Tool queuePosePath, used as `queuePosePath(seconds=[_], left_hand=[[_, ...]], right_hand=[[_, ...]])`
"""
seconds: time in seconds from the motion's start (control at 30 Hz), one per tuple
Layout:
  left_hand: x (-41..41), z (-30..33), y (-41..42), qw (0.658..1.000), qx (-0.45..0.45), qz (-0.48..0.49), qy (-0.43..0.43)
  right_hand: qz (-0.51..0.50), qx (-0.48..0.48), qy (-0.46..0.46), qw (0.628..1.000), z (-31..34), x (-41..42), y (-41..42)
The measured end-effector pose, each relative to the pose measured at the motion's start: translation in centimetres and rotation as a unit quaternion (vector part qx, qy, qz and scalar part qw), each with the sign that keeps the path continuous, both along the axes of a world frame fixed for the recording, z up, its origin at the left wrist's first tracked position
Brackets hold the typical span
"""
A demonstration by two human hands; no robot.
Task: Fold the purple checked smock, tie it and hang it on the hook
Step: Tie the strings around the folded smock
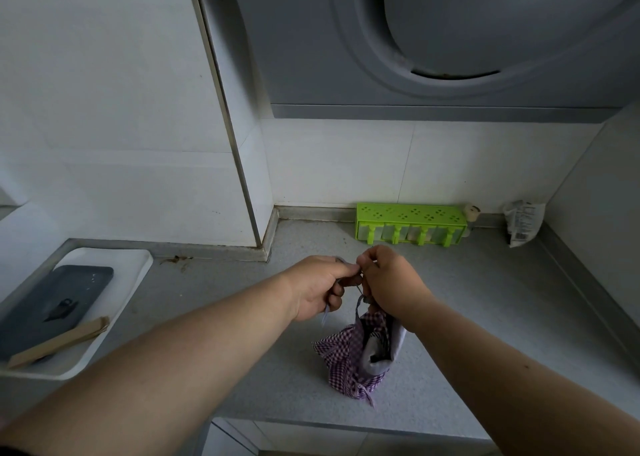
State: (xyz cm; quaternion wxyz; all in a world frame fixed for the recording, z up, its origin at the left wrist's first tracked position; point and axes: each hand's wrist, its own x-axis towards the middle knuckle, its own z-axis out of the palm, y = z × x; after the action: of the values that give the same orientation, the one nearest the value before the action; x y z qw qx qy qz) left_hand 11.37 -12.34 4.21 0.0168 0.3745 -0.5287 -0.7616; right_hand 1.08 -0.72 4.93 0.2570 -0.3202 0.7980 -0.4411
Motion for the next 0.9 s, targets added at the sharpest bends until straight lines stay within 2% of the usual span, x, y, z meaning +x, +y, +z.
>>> queuePosePath(seconds=[0.13,0.23,0.33,0.47,0.57,0.7,0.9], left_hand=[[-0.2,-0.2,-0.3,0.999,-0.031,0.036,-0.014],[-0.1,-0.3,-0.8,0.997,-0.067,0.033,-0.033],[0.1,-0.6,-1.2,0.995,-0.092,0.018,-0.040],[0.2,-0.7,-1.5,0.988,-0.149,-0.017,-0.033],[0.5,-0.7,-1.8,0.967,-0.244,-0.062,-0.030],[0.8,-0.5,-2.7,0.920,-0.354,-0.166,-0.037],[0.9,-1.1,-2.7,0.949,-0.269,-0.162,0.001]], right_hand=[[0.035,-0.002,0.025,0.999,-0.3,-0.6,0.3],[0.080,0.032,0.128,0.988,-0.4,-1.0,0.7],[0.114,0.054,0.247,0.961,-0.7,-1.3,0.5],[0.135,0.053,0.303,0.942,-1.3,-1.4,0.2],[0.125,0.056,0.297,0.945,-1.6,-1.6,0.3],[0.098,0.068,0.217,0.969,-1.3,-1.7,0.4],[0.069,0.037,0.149,0.986,-1.2,-1.5,0.5]])
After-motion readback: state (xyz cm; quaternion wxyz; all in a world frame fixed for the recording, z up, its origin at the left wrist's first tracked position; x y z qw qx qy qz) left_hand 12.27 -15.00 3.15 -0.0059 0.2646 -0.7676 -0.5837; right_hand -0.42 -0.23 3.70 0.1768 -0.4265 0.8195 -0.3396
